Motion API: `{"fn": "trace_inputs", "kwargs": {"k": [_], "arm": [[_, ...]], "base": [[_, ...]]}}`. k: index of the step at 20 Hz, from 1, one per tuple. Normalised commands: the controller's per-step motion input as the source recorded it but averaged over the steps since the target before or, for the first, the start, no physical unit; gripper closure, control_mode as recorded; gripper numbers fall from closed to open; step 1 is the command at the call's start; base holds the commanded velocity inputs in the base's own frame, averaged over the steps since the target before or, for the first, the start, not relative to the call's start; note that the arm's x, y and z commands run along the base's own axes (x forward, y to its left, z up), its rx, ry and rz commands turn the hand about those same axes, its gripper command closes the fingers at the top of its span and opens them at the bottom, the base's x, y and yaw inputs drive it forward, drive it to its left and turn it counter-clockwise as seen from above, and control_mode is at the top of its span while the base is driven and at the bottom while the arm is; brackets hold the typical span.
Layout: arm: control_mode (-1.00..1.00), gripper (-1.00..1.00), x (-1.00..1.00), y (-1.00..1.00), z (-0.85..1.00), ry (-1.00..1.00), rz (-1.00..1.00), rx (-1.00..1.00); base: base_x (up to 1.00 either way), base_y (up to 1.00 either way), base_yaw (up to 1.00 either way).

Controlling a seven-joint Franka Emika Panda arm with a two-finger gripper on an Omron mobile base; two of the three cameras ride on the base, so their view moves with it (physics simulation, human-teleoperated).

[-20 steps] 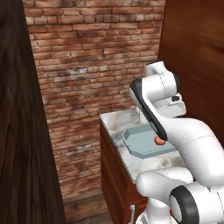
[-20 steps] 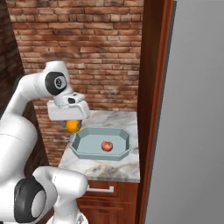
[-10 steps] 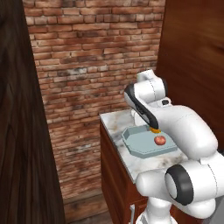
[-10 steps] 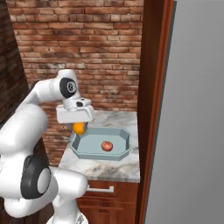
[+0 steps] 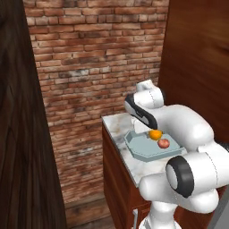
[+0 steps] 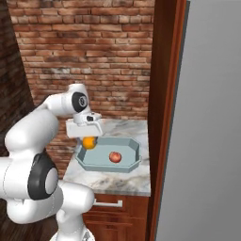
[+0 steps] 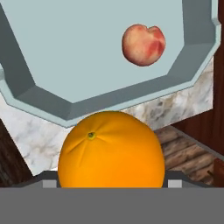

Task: Pick the orange and peach from the fridge and place them inside the tupperware on the counter.

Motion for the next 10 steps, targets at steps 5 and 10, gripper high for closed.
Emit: {"fn": "trace_inputs", "kwargs": {"k": [5,10], "arm": [[-1.00,1.00,0.24,0.00,-0.33,0.00,0.00,0.00],[-1.00,1.00,0.28,0.00,-0.25,-0.02,0.00,0.00]], "base": [[0.00,0.00,0.00],[0.00,0.00,0.00]]}}
